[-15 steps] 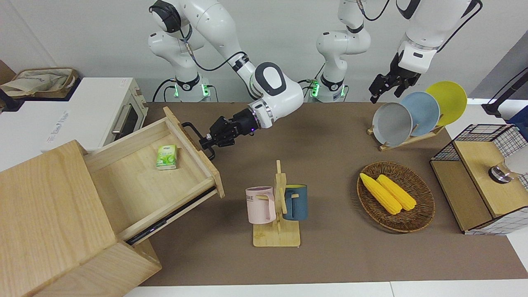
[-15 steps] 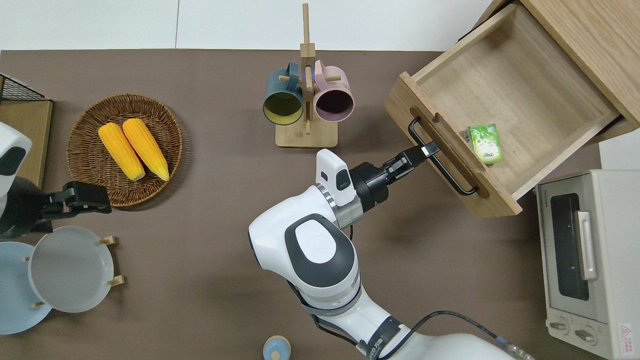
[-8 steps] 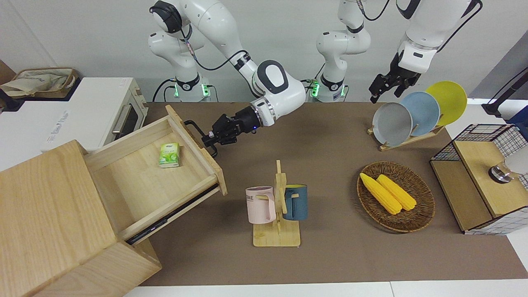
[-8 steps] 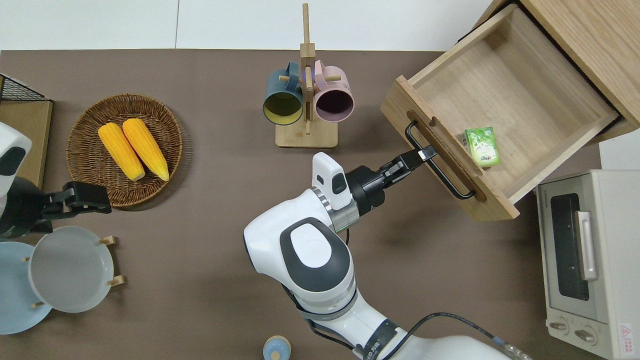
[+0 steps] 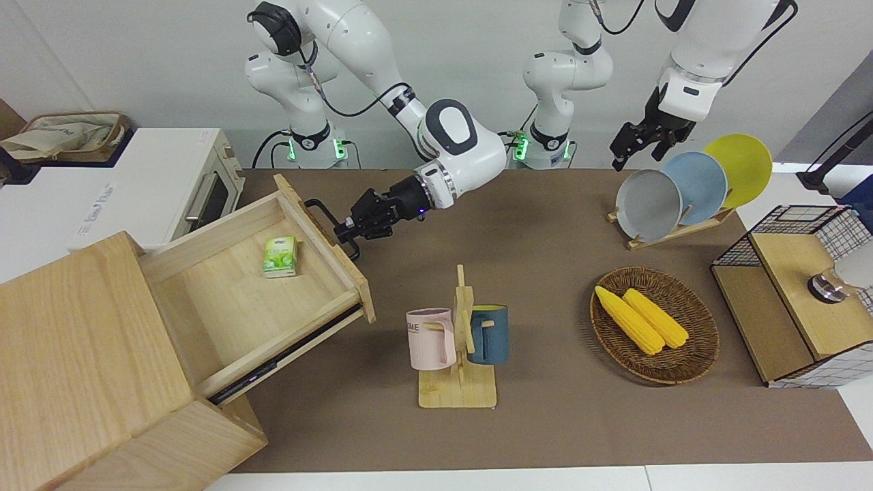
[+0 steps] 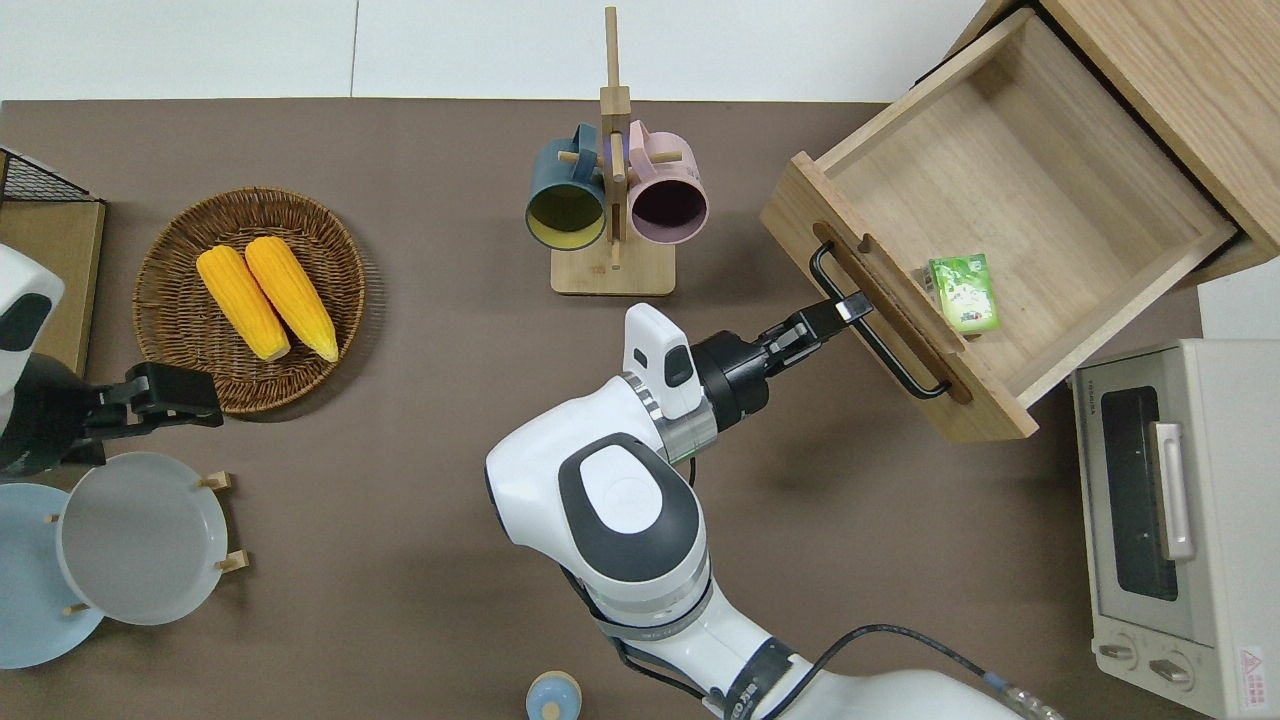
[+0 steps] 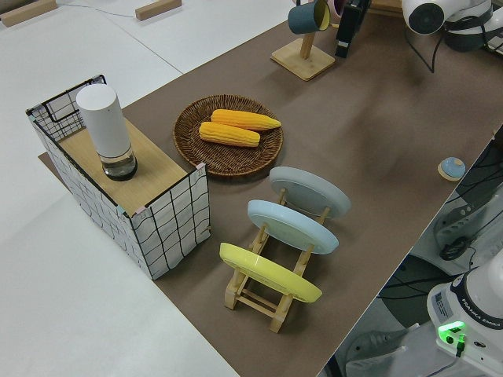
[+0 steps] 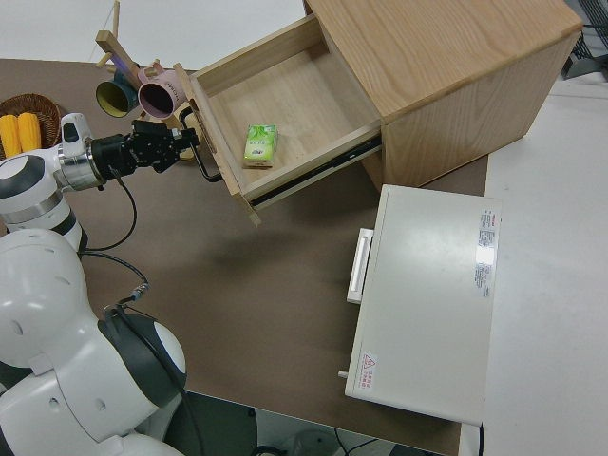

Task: Slide drawer open with right arm

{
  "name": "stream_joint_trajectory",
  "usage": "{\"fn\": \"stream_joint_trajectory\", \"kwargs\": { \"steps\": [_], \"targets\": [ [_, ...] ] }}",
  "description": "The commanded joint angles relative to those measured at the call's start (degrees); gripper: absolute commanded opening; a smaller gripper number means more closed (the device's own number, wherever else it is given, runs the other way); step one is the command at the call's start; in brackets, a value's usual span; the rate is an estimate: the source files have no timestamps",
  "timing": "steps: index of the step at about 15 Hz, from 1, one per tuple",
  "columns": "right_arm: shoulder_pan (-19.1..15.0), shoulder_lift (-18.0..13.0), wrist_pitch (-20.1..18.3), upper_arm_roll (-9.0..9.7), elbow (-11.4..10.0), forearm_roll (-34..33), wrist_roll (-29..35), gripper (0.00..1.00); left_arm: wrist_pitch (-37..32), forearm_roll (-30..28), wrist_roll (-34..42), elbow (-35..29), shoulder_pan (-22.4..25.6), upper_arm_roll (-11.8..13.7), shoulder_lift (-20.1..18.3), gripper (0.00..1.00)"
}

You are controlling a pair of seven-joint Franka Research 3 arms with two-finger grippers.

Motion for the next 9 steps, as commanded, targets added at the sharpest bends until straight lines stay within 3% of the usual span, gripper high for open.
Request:
{"fn": "stream_joint_trajectory", "kwargs": {
  "steps": [1,9],
  "targets": [
    [1.2,-0.5,-3.6,0.94,0.8,1.2,-0.1,0.975,-1.0,-0.1,0.5,0.2,-0.1,0.2,-0.5,0.99],
    [2.0,-0.6,-2.1,0.32,1.2,2.2,-0.4,0.985,-0.9,-0.1,0.5,0.2,-0.1,0.2,-0.5,0.99]
  ]
}}
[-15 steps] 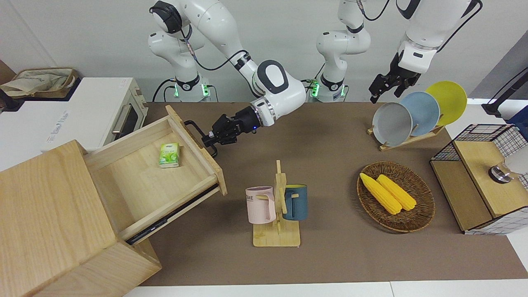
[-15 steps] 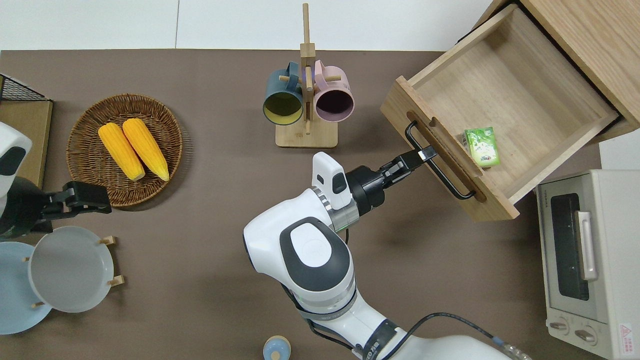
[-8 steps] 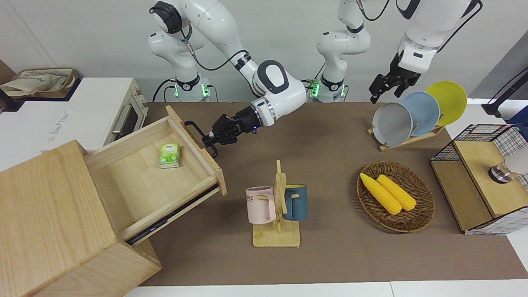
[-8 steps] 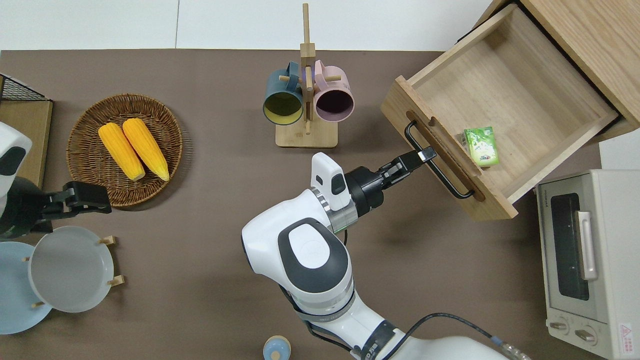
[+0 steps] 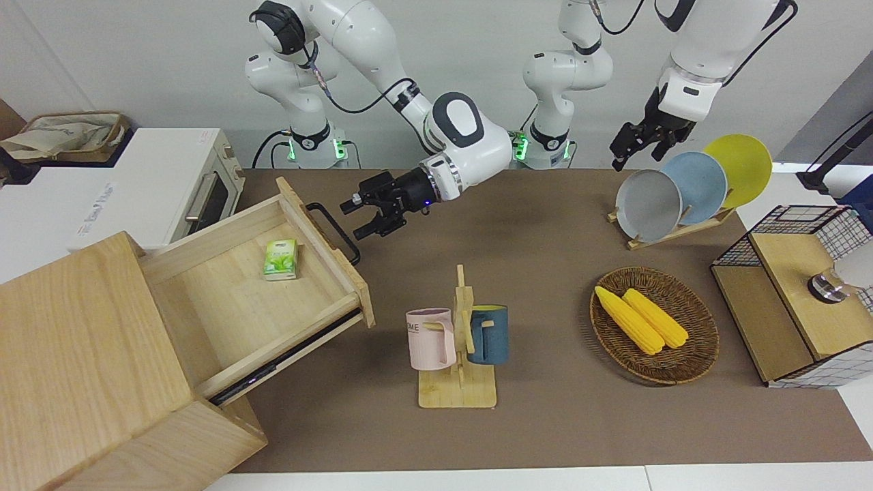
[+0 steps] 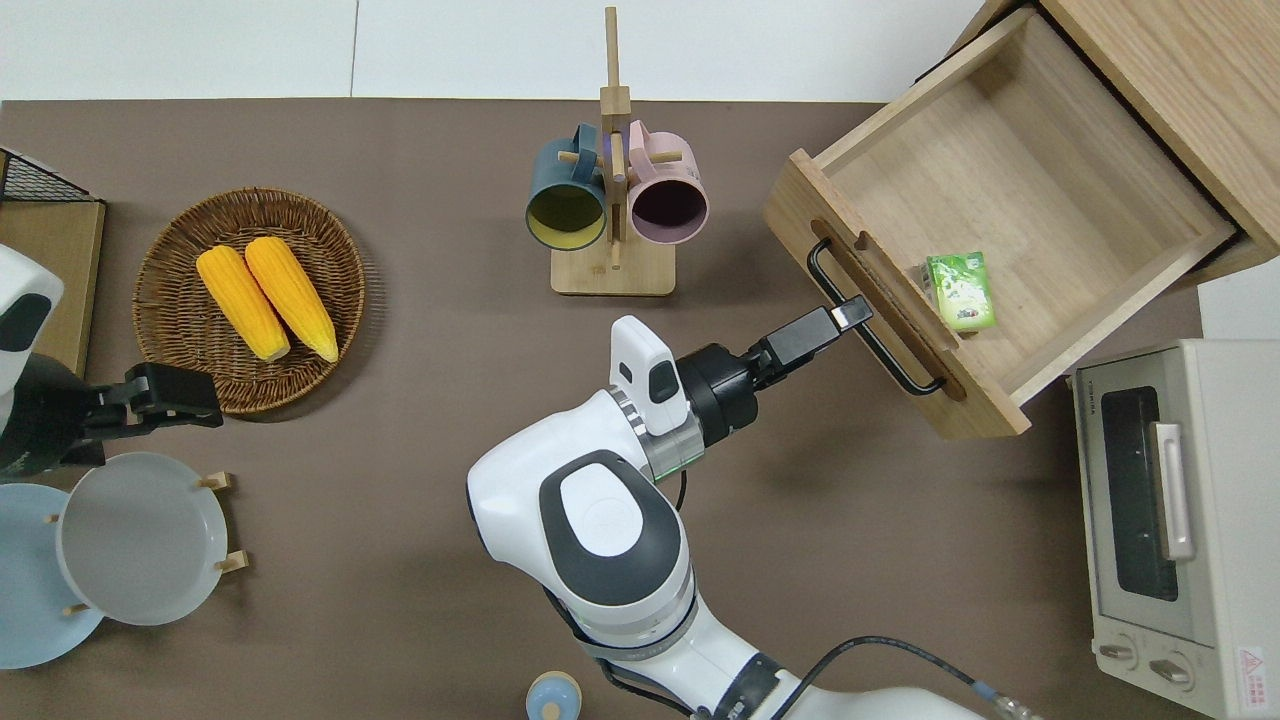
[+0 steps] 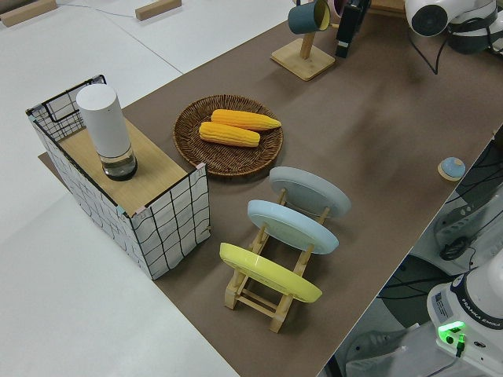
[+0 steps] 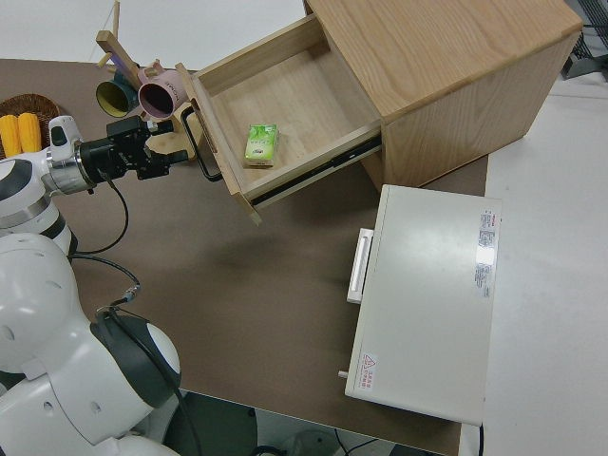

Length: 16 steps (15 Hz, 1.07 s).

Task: Slide drawer open with right arm

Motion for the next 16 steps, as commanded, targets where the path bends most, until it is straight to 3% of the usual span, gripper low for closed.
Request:
{"fn": "stream_joint_trajectory", "kwargs": {
  "steps": [1,5,7,10,12,16],
  "targets": [
    [0.7,-0.4,0.4,-0.07,1.4,2.9,-0.6,0.985,-1.0,-0.1,0.5,0.2,-0.1,0.2,-0.5,0.99],
    [2.5,-1.8,0.6,-0.33,4.4,10.1,-1.2,0.985,-1.0,-0.1,0.5,0.2,-0.1,0.2,-0.5,0.99],
    [3.3,-3.0,1.7,-0.77,4.8,12.5,-1.2,0.985,-0.9,-0.1,0.5,0.2,-0.1,0.2,-0.5,0.99],
    [4.5,-7.6,7.4,-4.8,6.4,24.3,-1.3,0.985,-0.9,-0.1,0.5,0.2,-0.1,0.2,-0.5,0.99],
    [4.0,-12.6,12.1,-9.53,7.7,35.3,-6.0,0.985,-1.0,-0.1,0.6,0.2,-0.1,0.2,-0.5,0.99],
    [-1.2,-17.7,14.7,-10.35,7.3,46.6,-7.8,0.985,-0.9,-0.1,0.5,0.2,-0.1,0.2,-0.5,0.99]
  ]
}}
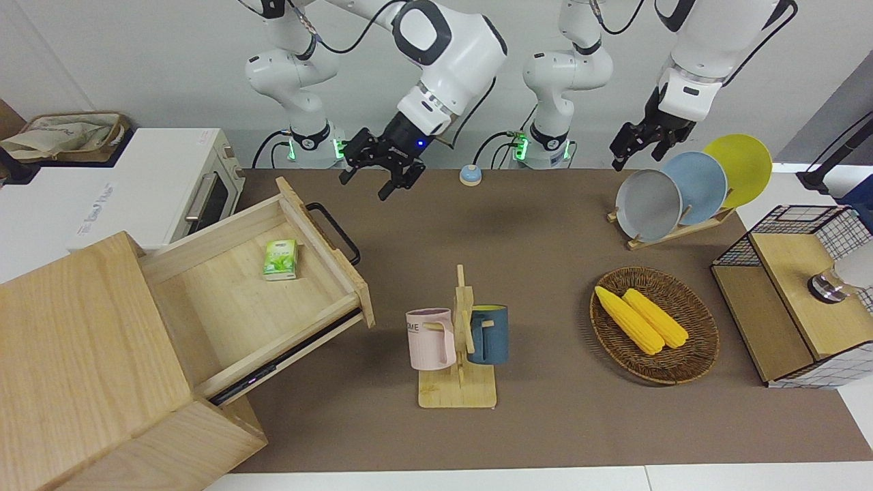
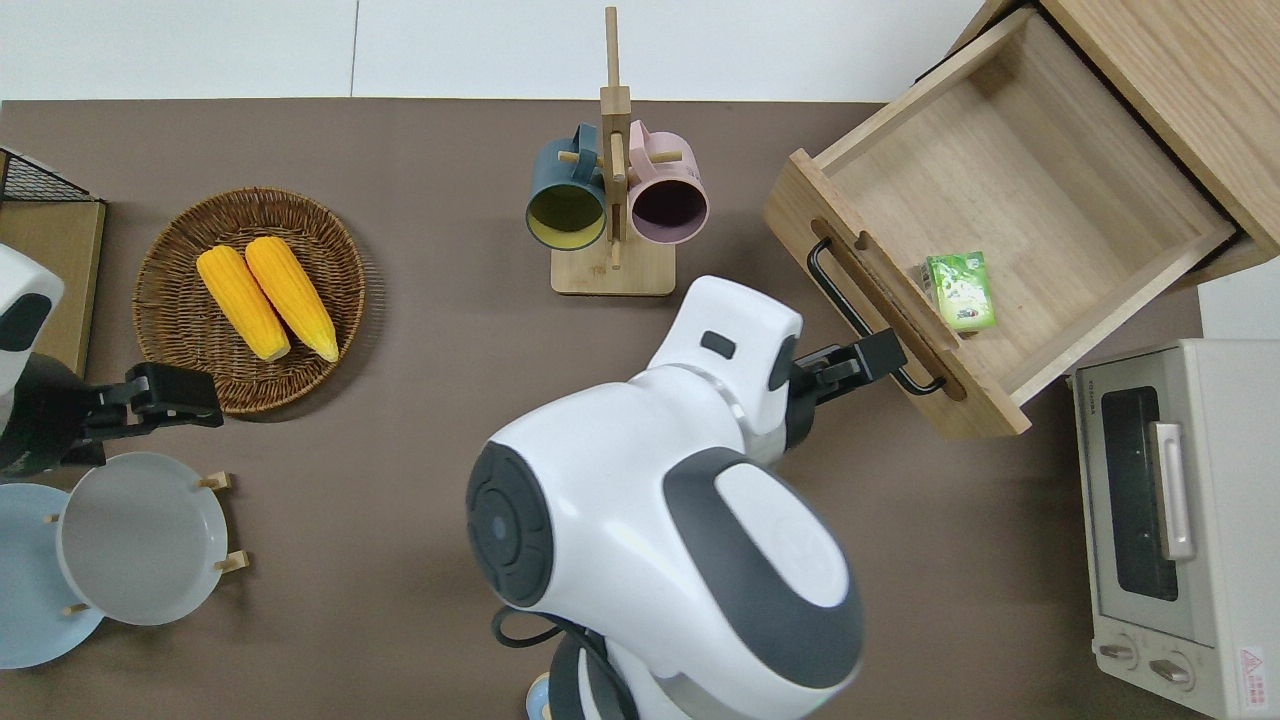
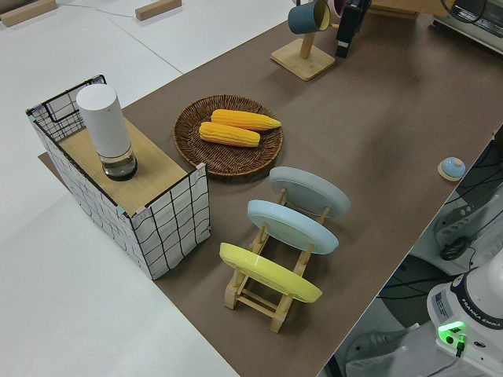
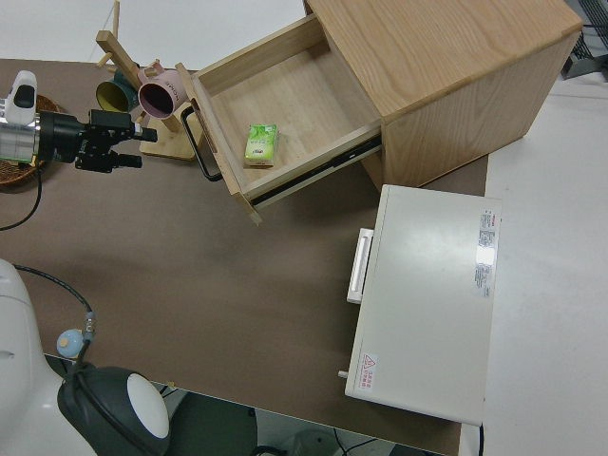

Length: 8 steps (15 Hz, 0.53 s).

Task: Slide drawer open with right arm

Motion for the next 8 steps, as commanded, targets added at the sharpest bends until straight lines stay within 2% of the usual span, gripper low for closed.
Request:
{"fn": "stream_joint_trajectory", "kwargs": {
  "steps": [1,5,8],
  "targets": [
    [-6.8,-5.1,3.4,0.0,-1.3,11.8,-1.7,0.985,-0.9,-0.1,0.5,0.2,-0.1,0.2,-0.5,0.99],
    [-18.2,-10.4,5.5,0.18,-1.6,28.8,-4.8,0.985,-0.9,-0.1,0.5,0.2,-0.1,0.2,-0.5,0.99],
    [-25.6,-12.3,6.0,0.18,-2.3,38.4,-9.5,0.985,-0.9,-0.1,0.5,0.2,-0.1,0.2,-0.5,0.99]
  ]
}}
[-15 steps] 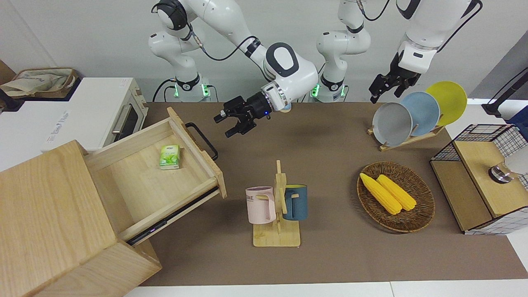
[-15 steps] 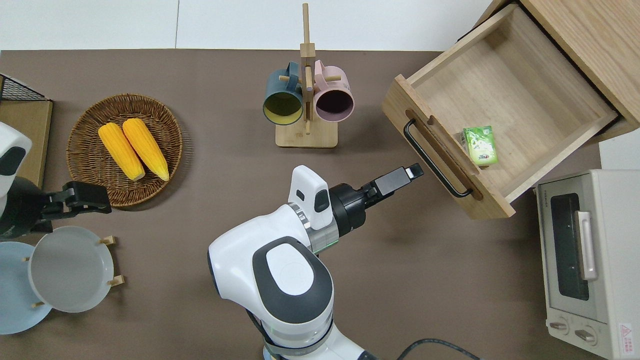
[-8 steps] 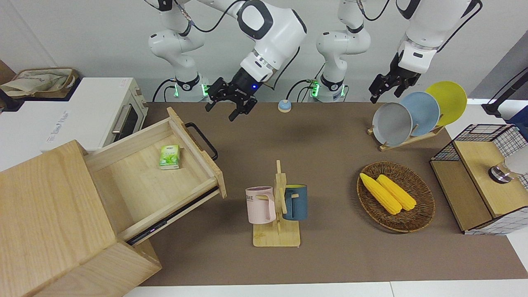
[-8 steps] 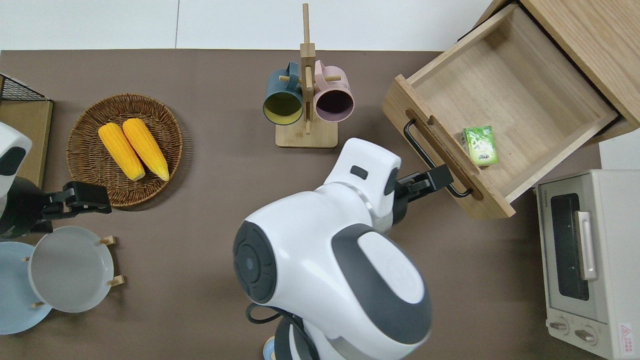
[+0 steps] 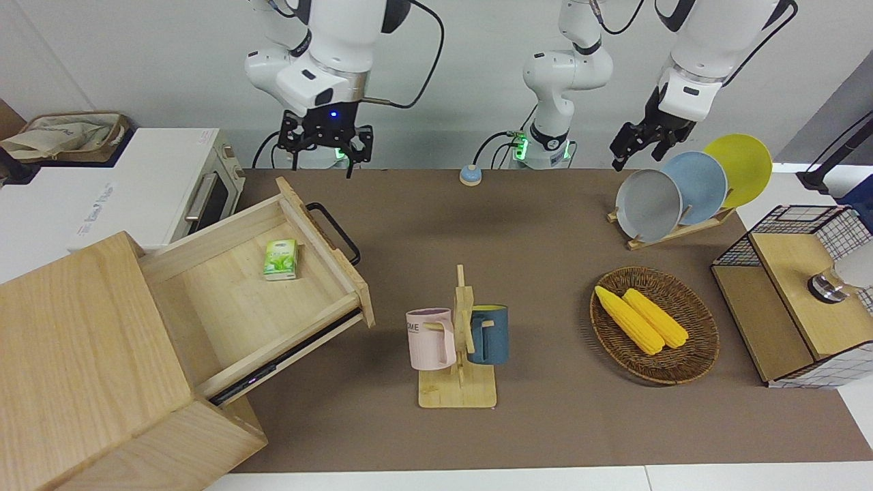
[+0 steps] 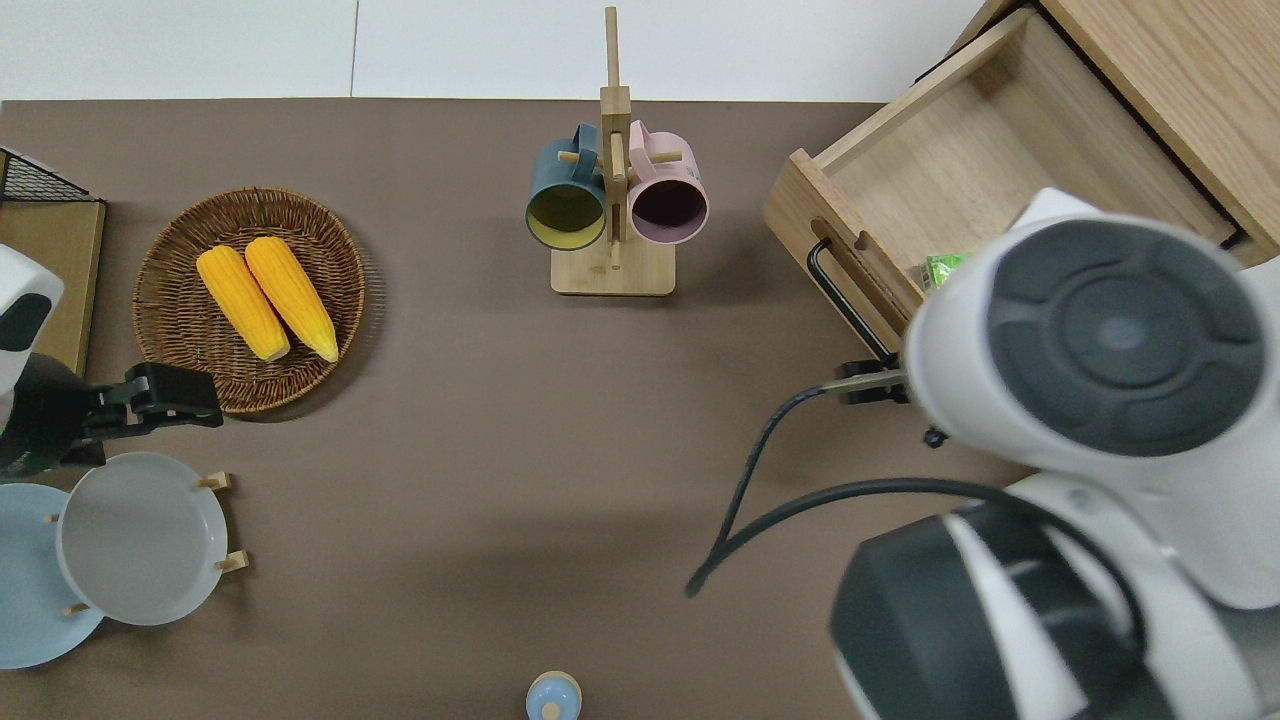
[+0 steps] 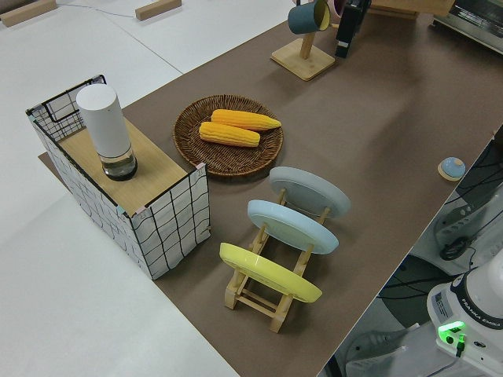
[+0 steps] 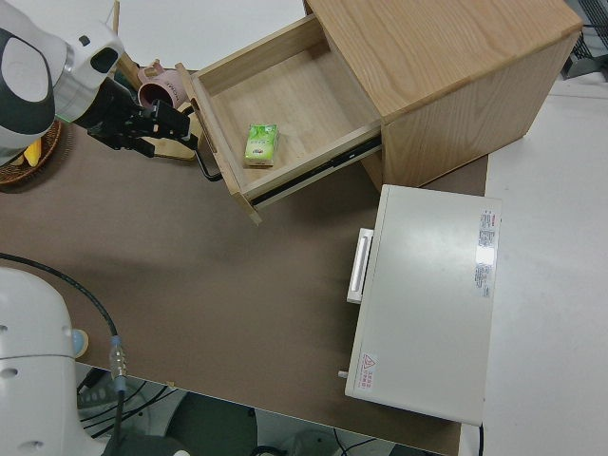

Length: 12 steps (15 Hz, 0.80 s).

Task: Slide drawer open with right arm

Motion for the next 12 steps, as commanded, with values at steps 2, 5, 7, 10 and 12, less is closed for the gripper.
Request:
{"fn": "stream_joint_trajectory", "kwargs": {
  "steps": [2,5,7,10,12],
  "targets": [
    [-11.8,-3.6,1.8,0.9,-3.3,13.1,-6.4,0.985,-1.0,-0.1,0.5,0.2,-0.1,0.2,-0.5,0.99],
    [-16.5,-4.6,1.9,0.99,-5.2,16.7,-7.6,0.985,-0.9,-0.1,0.5,0.2,-0.1,0.2,-0.5,0.99],
    [-18.9,-5.4,1.9,0.99,-6.8,17.7,-8.2,0.985,-0.9,-0.1,0.5,0.2,-0.1,0.2,-0.5,0.99],
    [-22.1,-6.1,2.0,0.99,-8.2,19.6,-9.9,0.985,-1.0,-0.1,0.5,0.2,-0.1,0.2,-0.5,0.99],
    [-22.4,-6.1,2.3,0.9,-8.2,19.6,-9.9,0.985,-0.9,-0.1,0.5,0.2,-0.1,0.2,-0.5,0.99]
  ]
}}
